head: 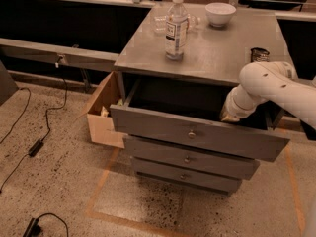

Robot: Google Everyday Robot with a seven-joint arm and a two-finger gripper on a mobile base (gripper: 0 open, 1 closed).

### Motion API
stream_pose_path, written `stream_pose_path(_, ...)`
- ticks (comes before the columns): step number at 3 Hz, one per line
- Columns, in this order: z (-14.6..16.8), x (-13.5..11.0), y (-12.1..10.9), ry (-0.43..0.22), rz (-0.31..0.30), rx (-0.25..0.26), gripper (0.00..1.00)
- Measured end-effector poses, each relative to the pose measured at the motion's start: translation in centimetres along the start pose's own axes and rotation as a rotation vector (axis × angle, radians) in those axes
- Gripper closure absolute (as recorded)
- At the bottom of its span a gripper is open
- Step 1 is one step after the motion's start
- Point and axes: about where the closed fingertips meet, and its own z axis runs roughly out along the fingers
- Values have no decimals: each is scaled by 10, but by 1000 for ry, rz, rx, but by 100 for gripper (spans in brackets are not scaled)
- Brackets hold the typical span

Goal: Open top drawer

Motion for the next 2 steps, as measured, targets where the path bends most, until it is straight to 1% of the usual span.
stream_pose_path(1, 14, -3, 18, -7, 17, -70, 100)
stream_pose_path(2, 14, -4, 29, -13, 26, -106, 100)
